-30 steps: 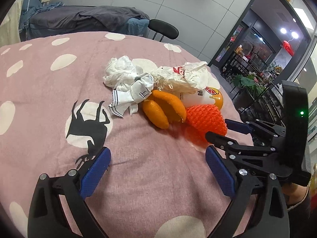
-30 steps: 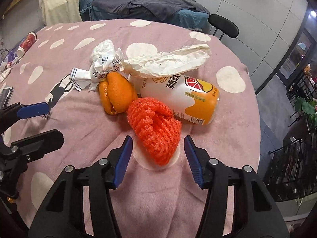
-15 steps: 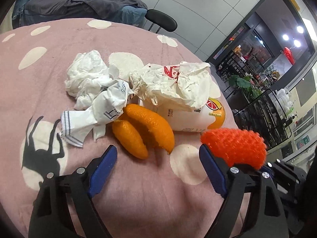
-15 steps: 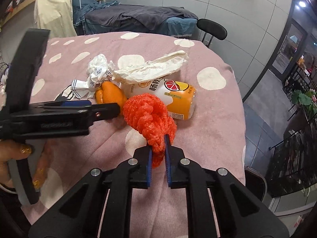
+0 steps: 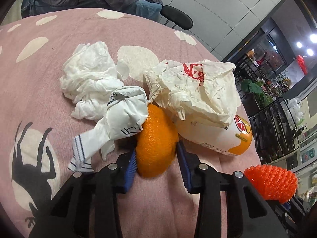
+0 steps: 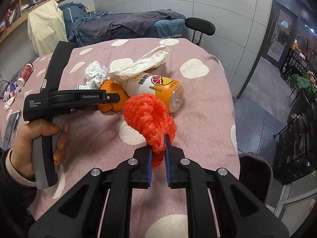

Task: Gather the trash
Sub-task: 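Grasp the orange foam net with the right tool while the left tool grasps the orange, then carry the orange and foam net over the black bin and open both tools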

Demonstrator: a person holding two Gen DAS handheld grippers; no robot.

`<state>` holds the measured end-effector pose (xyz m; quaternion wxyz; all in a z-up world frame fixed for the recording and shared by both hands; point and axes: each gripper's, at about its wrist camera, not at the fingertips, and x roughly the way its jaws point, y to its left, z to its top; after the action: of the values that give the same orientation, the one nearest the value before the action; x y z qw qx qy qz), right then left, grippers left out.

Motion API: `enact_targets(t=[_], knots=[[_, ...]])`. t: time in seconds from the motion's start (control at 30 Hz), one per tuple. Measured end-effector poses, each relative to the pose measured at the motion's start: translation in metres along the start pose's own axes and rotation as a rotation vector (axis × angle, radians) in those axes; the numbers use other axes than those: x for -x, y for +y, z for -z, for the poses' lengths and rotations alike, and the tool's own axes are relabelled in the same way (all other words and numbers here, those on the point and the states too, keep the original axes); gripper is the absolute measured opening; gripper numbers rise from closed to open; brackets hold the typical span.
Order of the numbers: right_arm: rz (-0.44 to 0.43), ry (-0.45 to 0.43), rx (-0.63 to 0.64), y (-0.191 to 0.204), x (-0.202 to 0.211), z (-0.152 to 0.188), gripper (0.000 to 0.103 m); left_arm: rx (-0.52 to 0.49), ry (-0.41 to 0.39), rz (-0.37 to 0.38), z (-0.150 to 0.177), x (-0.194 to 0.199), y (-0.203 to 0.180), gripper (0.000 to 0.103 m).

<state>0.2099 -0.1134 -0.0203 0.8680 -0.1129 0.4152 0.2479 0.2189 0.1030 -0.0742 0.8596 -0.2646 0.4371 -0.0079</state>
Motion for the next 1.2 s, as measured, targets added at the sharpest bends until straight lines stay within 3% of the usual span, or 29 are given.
enact_targets(t=[0.33,0.7,1.2], knots=[[-0.019,-0.034,-0.096,-0.022,0.012,0.018,0.011,-0.055,-0.080,0.036,0.039,0.049,-0.005,0.032],[-0.003,-0.078,-0.163,-0.040,0.031,0.045,0.011,-0.174,-0.198,0.064,0.067,0.098,-0.040,0.031],[0.093,-0.162,-0.327,-0.096,0.075,0.088,0.011,-0.362,-0.158,0.235,0.097,0.084,-0.138,0.031]])
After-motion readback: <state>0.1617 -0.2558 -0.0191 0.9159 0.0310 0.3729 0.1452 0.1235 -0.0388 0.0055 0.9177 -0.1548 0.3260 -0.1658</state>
